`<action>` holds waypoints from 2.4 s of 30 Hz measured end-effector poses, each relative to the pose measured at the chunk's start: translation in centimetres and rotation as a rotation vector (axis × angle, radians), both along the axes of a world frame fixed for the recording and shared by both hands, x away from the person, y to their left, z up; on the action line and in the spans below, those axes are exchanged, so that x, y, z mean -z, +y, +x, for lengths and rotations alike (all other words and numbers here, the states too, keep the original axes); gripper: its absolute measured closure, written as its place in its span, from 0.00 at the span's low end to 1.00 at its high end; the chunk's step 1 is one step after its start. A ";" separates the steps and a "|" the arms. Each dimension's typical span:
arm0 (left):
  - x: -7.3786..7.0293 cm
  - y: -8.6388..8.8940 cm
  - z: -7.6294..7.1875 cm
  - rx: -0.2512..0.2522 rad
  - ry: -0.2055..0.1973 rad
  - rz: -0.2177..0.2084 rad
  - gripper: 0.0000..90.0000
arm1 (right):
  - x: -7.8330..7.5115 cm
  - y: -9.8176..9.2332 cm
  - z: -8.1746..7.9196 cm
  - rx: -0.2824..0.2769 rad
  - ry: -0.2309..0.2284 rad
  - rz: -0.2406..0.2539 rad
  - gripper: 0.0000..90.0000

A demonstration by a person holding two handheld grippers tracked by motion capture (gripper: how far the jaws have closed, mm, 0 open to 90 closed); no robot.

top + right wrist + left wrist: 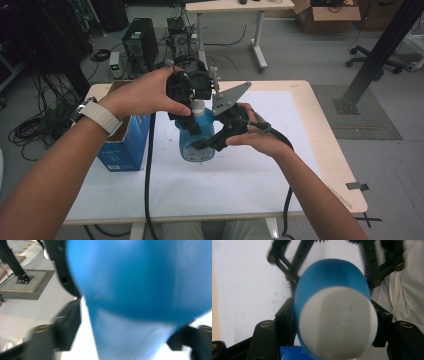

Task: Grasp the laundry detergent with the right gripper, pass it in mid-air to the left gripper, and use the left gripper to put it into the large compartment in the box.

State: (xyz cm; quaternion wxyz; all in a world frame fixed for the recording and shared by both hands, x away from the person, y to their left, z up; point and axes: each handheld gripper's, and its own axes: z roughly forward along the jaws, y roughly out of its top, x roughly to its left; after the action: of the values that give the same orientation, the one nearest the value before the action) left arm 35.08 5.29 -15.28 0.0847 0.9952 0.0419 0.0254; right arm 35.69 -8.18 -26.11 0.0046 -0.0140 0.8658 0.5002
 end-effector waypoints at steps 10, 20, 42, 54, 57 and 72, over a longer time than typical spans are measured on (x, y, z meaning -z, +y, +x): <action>-1.2 0.6 0.1 -0.055 -0.008 0.020 0.42 | -0.2 -3.5 0.6 0.144 -0.008 -0.032 0.07; -4.4 2.9 0.5 -0.227 -0.040 0.019 0.42 | -1.4 -7.3 0.5 0.214 -0.041 -0.137 0.05; -9.9 9.4 2.8 -0.870 -0.086 0.043 0.42 | -3.0 -14.1 0.2 0.335 -0.039 -0.270 0.06; -10.7 13.3 3.7 -1.207 -0.102 0.016 0.42 | -3.7 -16.1 -0.6 0.355 -0.076 -0.345 0.07; -10.5 13.8 3.9 -1.246 -0.096 0.012 0.42 | -3.7 -16.2 -0.7 0.353 -0.072 -0.356 0.07; -8.4 16.6 5.2 -1.381 -0.105 0.004 0.42 | -3.5 -17.3 -1.7 0.360 -0.077 -0.406 0.08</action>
State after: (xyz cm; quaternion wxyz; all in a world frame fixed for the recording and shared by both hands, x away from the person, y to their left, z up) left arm 40.23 21.86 -6.92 0.0491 0.7381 0.6617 0.1219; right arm 33.97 -25.48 -22.65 0.1238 0.1204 0.9361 0.3065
